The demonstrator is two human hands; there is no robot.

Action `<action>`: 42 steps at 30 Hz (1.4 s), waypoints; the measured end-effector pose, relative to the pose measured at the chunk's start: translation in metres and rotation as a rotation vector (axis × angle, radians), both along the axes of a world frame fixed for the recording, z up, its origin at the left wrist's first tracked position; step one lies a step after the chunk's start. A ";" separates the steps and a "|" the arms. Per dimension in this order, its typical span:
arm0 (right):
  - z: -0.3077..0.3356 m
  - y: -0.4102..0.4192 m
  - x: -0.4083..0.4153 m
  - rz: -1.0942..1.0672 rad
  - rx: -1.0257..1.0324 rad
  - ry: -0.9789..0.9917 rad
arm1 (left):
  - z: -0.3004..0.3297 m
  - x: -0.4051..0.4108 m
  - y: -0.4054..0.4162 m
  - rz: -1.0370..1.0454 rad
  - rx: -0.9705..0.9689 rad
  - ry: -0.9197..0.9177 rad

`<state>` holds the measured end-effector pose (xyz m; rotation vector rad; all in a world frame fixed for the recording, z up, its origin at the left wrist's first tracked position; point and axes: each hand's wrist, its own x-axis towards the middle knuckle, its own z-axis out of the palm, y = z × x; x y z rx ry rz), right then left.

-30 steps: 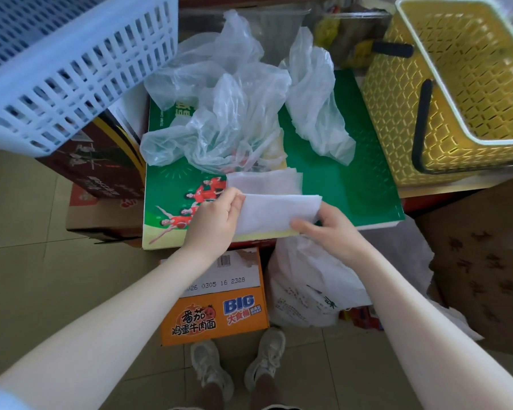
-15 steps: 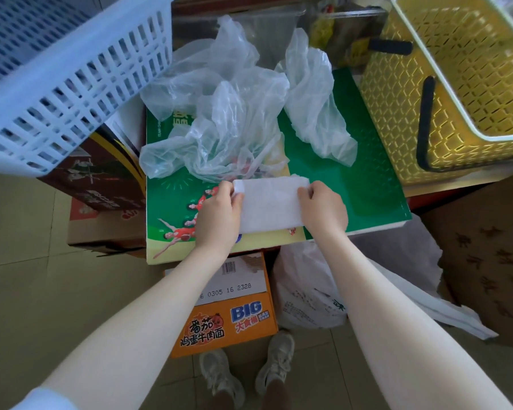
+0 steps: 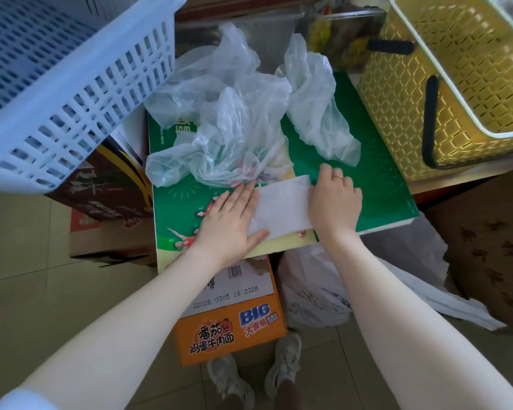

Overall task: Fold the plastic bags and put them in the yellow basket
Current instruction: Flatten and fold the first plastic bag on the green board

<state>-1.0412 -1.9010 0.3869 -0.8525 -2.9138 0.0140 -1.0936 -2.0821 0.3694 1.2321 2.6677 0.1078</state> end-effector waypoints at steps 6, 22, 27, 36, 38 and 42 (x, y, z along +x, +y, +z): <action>-0.012 -0.027 0.009 0.738 -0.081 -0.062 | -0.004 0.000 -0.003 -0.007 0.036 0.028; 0.019 -0.001 0.034 0.561 -0.116 -0.308 | 0.002 -0.008 0.000 -0.020 -0.082 -0.083; 0.020 0.010 0.033 0.695 -0.181 -0.380 | 0.007 -0.009 -0.001 -0.033 -0.084 -0.097; 0.015 0.028 0.031 0.710 -0.178 -0.225 | 0.026 -0.005 0.003 -0.119 0.340 -0.033; 0.022 0.032 0.033 0.679 -0.260 -0.105 | 0.050 -0.003 0.018 -0.063 0.451 0.009; 0.072 0.064 0.037 0.562 -0.466 0.185 | 0.106 0.000 0.062 0.040 0.677 0.118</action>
